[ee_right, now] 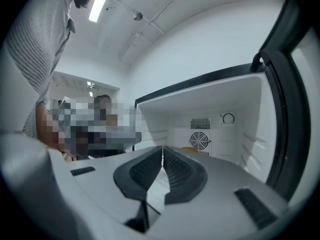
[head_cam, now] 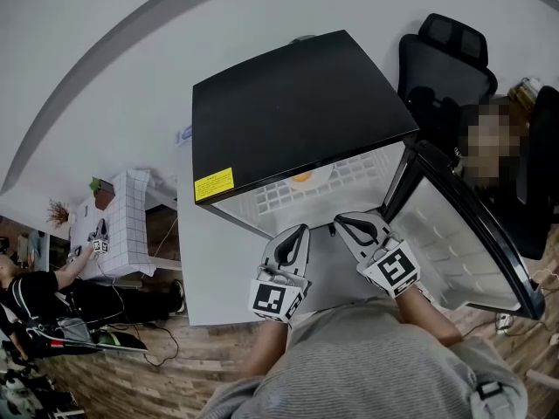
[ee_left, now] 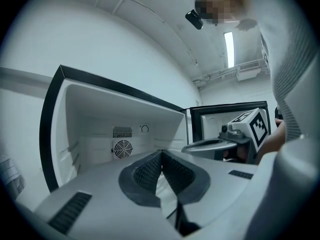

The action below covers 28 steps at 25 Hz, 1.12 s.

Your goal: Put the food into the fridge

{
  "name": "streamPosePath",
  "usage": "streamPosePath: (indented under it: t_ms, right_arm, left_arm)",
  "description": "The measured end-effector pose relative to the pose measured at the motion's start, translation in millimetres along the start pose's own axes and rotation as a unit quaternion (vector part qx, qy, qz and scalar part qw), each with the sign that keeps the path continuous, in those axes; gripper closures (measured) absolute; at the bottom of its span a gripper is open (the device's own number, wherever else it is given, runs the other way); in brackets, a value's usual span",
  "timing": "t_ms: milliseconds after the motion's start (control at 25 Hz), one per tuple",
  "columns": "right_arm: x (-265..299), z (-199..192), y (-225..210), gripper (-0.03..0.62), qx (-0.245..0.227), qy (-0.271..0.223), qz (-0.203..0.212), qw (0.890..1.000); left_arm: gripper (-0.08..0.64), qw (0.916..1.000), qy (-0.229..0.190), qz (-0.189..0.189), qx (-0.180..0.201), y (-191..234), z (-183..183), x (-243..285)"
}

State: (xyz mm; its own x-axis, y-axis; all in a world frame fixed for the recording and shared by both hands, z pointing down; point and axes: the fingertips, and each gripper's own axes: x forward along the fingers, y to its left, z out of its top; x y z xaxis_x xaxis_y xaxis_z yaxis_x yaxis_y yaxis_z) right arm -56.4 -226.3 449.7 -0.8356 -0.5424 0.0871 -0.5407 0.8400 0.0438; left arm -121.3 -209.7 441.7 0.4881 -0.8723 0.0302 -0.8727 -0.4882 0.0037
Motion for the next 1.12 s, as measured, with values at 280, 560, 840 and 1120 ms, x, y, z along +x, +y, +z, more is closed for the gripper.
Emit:
streamPosePath:
  t_ms: [280,560,840,1120]
  right_arm:
    - [-2.2,3.8,1.3,0.578,-0.011,0.001,0.005,1.000]
    - [-4.0,-1.8,5.1,0.580,-0.014,0.013,0.015,1.000]
    - [-5.6,0.8,3.1,0.580,-0.013,0.008,0.010,1.000]
    - [-6.5,0.7,2.7,0.580,-0.013,0.008,0.008,1.000]
  left_arm:
    - [0.549,1.0000,-0.001,-0.006,0.004,-2.0,0.7,2.2]
    - [0.549,1.0000,0.004,-0.007,0.004,-6.2,-3.6,2.3]
    - [0.549,1.0000,0.005,-0.003,0.002,-5.9,-3.2,2.0]
    - [0.549,1.0000,0.005,0.001,-0.005,-4.1,-5.4,2.4]
